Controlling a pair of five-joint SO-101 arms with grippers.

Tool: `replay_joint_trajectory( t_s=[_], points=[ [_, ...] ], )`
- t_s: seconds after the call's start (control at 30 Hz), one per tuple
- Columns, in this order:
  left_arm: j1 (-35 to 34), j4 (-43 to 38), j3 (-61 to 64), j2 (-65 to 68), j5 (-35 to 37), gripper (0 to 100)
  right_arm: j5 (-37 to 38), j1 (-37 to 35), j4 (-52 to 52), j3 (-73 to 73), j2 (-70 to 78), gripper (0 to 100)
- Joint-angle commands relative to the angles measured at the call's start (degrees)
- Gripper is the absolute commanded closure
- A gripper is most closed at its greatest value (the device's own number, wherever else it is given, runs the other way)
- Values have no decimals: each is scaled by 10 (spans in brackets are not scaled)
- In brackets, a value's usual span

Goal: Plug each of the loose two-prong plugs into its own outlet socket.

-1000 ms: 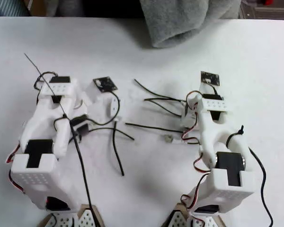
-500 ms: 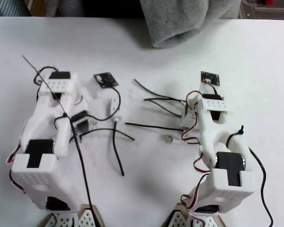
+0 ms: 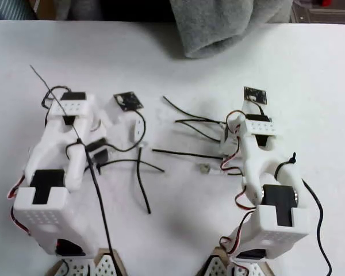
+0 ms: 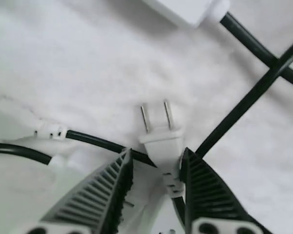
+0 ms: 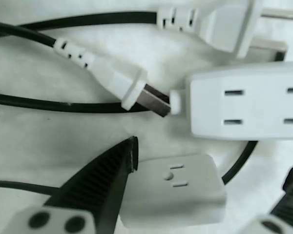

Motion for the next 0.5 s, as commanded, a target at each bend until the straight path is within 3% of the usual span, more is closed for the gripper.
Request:
replay_joint_trajectory(
  t_s=[0.0, 0.33, 0.47],
  points=[
    [7, -5, -4, -3, -6, 828, 6, -6, -7, 0, -7, 547],
    [0, -45, 1, -2, -2, 828, 6, -4, -7, 0, -7, 547],
    [1, -46, 6, 0, -5, 895, 6, -4, -7, 1, -7, 547]
  ],
)
